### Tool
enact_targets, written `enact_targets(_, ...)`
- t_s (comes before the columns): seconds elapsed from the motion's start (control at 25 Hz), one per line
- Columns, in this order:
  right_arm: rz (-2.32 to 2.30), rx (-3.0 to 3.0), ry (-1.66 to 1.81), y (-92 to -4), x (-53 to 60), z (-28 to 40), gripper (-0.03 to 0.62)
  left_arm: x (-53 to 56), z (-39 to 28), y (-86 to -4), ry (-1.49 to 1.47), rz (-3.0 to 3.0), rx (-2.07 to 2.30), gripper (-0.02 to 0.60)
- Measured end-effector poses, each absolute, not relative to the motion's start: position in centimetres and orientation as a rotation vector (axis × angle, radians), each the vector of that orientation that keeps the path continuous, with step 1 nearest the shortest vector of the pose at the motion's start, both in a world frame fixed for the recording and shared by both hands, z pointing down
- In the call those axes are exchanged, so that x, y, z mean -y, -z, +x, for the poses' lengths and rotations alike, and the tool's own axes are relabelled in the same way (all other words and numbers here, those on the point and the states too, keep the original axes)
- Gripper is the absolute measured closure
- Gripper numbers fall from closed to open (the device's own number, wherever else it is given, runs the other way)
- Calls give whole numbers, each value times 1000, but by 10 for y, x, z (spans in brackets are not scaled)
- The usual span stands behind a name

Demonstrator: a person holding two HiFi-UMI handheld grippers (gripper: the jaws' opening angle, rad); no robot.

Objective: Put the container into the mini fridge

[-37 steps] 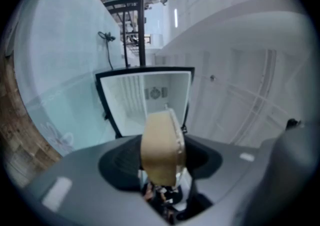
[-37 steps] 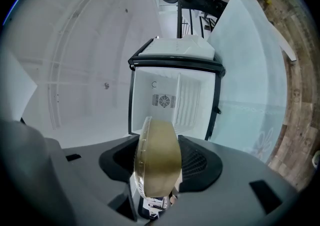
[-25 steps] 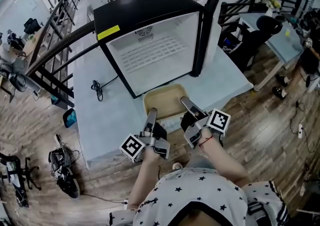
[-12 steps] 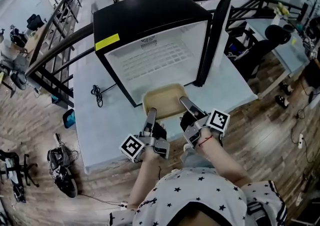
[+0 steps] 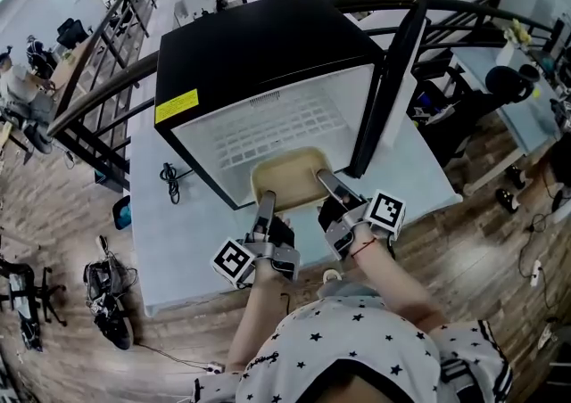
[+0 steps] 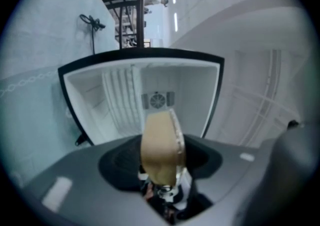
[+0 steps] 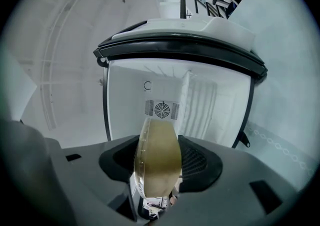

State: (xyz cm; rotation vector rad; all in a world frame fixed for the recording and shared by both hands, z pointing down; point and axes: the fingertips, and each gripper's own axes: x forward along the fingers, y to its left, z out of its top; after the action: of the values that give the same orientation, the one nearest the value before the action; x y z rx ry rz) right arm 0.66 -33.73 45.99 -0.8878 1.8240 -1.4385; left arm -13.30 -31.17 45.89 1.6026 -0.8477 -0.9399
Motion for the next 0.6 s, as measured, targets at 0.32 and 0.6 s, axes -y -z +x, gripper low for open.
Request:
enact_targets(0.32,-853,-1825,1475,-463,379,9,372,348,-130,-459,965,1599,907,353)
enact_targets(0.6,-825,-1812,1525,-470,408,6,372,373,-133,-464,993,1582,963,351)
